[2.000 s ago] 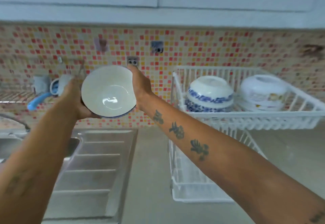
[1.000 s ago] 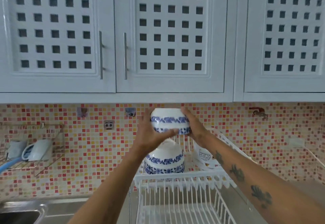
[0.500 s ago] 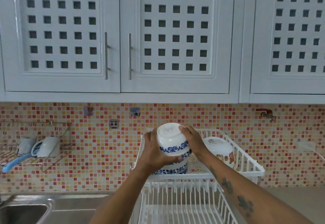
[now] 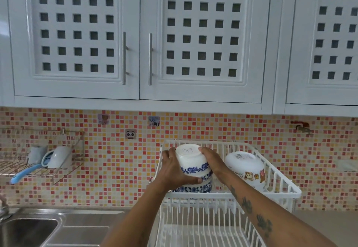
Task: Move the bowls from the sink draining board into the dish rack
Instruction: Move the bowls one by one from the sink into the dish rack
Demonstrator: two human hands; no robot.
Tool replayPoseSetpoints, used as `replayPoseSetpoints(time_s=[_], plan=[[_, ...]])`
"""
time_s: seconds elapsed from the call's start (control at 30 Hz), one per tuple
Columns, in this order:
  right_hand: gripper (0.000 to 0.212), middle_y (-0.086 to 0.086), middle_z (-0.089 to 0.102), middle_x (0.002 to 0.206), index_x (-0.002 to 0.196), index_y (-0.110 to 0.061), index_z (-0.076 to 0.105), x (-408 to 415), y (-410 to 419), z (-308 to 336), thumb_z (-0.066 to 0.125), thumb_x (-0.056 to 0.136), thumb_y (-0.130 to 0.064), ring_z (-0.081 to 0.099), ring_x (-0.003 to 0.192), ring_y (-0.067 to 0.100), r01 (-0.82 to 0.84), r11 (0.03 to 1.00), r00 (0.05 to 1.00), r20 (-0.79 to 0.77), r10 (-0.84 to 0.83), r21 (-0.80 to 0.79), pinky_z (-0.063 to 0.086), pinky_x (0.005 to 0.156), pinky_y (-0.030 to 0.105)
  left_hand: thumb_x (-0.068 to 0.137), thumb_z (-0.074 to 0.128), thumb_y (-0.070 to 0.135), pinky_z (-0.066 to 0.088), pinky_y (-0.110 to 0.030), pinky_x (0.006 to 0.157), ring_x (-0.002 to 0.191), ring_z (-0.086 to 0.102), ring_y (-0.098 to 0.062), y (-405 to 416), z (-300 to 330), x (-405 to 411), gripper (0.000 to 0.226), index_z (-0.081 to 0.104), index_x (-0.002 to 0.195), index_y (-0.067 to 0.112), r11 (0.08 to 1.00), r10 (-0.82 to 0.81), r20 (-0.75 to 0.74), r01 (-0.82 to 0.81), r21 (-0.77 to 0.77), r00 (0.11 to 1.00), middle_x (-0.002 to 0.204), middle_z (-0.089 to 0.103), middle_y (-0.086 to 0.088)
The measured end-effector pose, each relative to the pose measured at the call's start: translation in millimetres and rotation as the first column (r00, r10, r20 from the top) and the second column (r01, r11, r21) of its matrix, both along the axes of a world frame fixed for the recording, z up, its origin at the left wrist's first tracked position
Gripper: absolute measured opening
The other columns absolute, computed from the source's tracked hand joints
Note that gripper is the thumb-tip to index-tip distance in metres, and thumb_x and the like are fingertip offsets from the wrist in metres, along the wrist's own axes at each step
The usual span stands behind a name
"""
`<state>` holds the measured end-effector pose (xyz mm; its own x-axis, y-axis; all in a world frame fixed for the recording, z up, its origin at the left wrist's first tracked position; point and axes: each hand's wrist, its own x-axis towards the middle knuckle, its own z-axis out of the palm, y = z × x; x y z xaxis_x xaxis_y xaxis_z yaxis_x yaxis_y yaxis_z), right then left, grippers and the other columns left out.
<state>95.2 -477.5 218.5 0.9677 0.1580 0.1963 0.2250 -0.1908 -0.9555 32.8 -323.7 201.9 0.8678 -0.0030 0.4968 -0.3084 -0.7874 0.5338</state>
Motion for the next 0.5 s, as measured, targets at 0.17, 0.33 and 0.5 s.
replayPoseSetpoints(time_s=[0.17,0.33,0.5], plan=[[0.032,0.017,0.064,0.117,0.110,-0.016,0.056,-1.7,0.3,-3.8,0.036,0.099,-0.037,0.061,0.104,0.030,-0.006,0.996,1.000,-0.012,0.005,-0.091,0.046,0.083,0.036,0.052,0.085,0.057,0.032,-0.031,0.113,0.128,0.027,-0.020,0.1,-0.2,1.1,0.124,0.017,0.143,0.007,0.999,-0.002,-0.039,0.003,0.040,0.999,0.129,0.028,-0.005],[0.034,0.017,0.062,0.120,0.116,-0.016,0.052,-4.8,1.1,-4.3,0.031,0.100,-0.037,0.059,0.109,0.032,-0.002,0.991,1.000,-0.006,0.001,-0.136,0.046,0.091,0.040,0.051,0.087,0.055,0.027,-0.031,0.115,0.134,0.023,-0.022,-0.2,-0.1,0.7,0.129,0.013,0.145,0.006,1.000,-0.001,-0.093,0.004,0.030,0.996,0.133,0.026,-0.006],[0.040,0.017,0.062,0.121,0.121,-0.017,0.050,-12.7,0.8,-1.6,0.024,0.101,-0.041,0.060,0.109,0.031,-0.024,0.980,1.000,-0.003,0.024,-0.195,0.046,0.097,0.042,0.053,0.089,0.050,0.026,-0.036,0.117,0.140,0.020,-0.025,0.8,1.7,-1.8,0.131,0.007,0.149,0.011,0.999,-0.018,-0.174,0.011,-0.039,0.985,0.143,0.021,-0.009]])
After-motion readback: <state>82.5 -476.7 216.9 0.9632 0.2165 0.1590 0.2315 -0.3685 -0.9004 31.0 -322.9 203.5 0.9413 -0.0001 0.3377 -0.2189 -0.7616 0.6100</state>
